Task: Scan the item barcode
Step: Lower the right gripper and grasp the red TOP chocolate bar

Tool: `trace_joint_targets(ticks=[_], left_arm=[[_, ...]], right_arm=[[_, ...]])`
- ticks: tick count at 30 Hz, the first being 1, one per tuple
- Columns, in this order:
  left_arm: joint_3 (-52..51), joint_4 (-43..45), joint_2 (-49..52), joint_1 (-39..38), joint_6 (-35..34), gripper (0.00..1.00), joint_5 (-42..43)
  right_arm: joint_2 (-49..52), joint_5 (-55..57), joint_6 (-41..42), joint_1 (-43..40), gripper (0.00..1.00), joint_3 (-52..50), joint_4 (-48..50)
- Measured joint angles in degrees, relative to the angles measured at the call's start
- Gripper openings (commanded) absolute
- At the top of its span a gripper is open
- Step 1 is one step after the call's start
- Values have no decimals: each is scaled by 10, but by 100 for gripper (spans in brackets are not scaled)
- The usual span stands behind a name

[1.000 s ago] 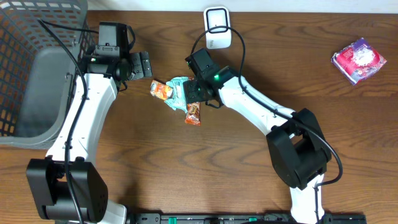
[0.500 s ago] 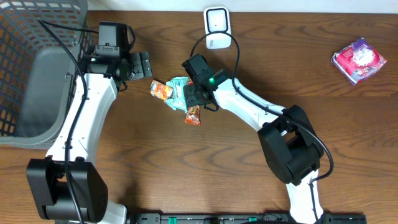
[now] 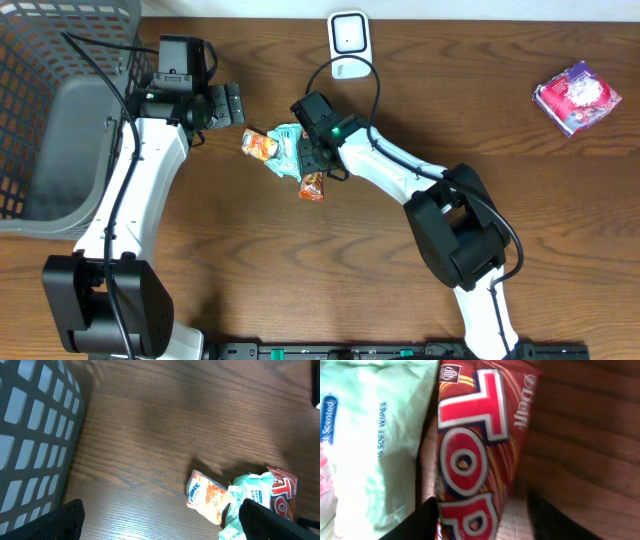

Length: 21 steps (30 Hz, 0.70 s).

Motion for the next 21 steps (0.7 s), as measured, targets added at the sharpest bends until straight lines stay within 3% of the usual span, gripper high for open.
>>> trace_joint_targets(ticks=[2,21], left_arm=[[0,0,0,0,0,98,0],[0,0,0,0,0,98,0]], right_arm=[[2,2,0,0,38,2,1],[2,132,1,2,40,5,-47]])
